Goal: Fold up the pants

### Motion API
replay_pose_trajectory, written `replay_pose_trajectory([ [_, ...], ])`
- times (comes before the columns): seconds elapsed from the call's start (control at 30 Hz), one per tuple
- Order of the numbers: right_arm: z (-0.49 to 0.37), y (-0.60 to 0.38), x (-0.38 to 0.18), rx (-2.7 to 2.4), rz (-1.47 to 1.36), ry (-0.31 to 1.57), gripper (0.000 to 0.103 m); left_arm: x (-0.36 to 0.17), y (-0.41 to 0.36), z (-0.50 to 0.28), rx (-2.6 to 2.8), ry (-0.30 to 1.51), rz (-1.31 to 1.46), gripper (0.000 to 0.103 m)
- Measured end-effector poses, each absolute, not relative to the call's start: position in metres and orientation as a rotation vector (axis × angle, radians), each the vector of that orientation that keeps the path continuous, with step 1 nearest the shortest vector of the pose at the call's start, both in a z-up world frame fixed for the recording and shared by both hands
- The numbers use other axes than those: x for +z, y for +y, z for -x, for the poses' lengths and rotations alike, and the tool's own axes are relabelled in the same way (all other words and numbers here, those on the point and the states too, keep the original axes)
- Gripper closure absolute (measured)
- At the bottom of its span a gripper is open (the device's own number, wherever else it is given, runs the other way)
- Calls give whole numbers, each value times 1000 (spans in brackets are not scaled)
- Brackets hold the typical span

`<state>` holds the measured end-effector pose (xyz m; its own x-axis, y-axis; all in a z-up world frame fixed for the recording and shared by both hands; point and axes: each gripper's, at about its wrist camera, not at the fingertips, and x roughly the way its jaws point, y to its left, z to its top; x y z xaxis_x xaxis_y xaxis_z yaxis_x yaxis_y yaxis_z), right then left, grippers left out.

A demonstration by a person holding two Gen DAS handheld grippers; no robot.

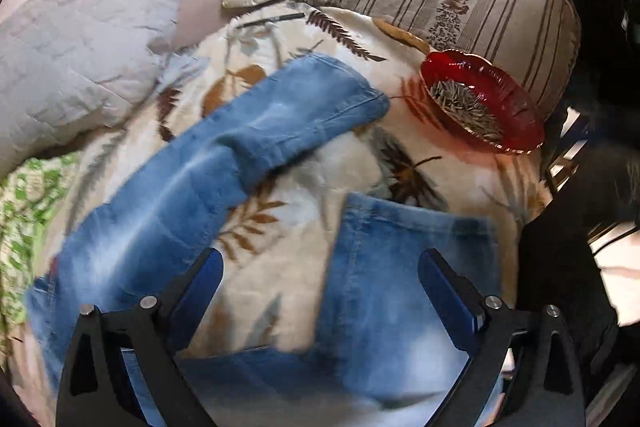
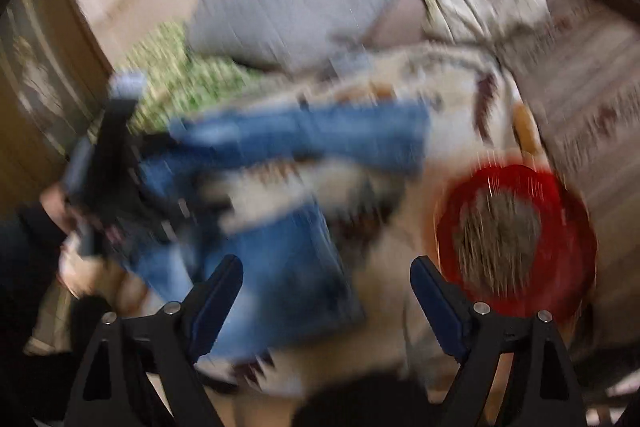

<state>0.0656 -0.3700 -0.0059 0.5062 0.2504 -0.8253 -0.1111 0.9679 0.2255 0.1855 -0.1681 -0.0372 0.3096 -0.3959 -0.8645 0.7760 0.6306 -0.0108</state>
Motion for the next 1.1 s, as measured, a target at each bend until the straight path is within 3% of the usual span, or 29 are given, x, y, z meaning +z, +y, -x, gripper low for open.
replay_pose_trajectory([
  [0.17,-60,-361,-50,201,-114,1125,25,-59,-193,-189,-816,1026,-418,5],
  [0.33,-77,-360,-82,256,-61,1228,44,-76,-210,-194,-820,1056,-447,5],
  [0.5,-95,-358,-110,286,-60,1304,45,-94,-215,-204,-814,1103,-470,7],
  [0.57,-98,-355,-119,296,-34,1318,49,-99,-216,-205,-829,1124,-465,28],
  [0.6,-99,-355,-121,297,-28,1314,53,-103,-218,-205,-845,1151,-468,77],
  [0.63,-98,-356,-121,298,-24,1306,66,-109,-219,-206,-864,1201,-470,98],
  [0.7,-96,-359,-118,312,-37,1289,80,-109,-221,-200,-873,1183,-492,99],
  [0.73,-93,-361,-117,330,-65,1281,82,-106,-222,-196,-887,1165,-515,100],
  [0.97,-66,-369,-81,296,-66,1156,85,-46,-231,-177,-948,1028,-504,100],
  [1.1,-48,-409,-42,153,-70,1049,85,-14,-277,-173,-1019,919,-483,100],
])
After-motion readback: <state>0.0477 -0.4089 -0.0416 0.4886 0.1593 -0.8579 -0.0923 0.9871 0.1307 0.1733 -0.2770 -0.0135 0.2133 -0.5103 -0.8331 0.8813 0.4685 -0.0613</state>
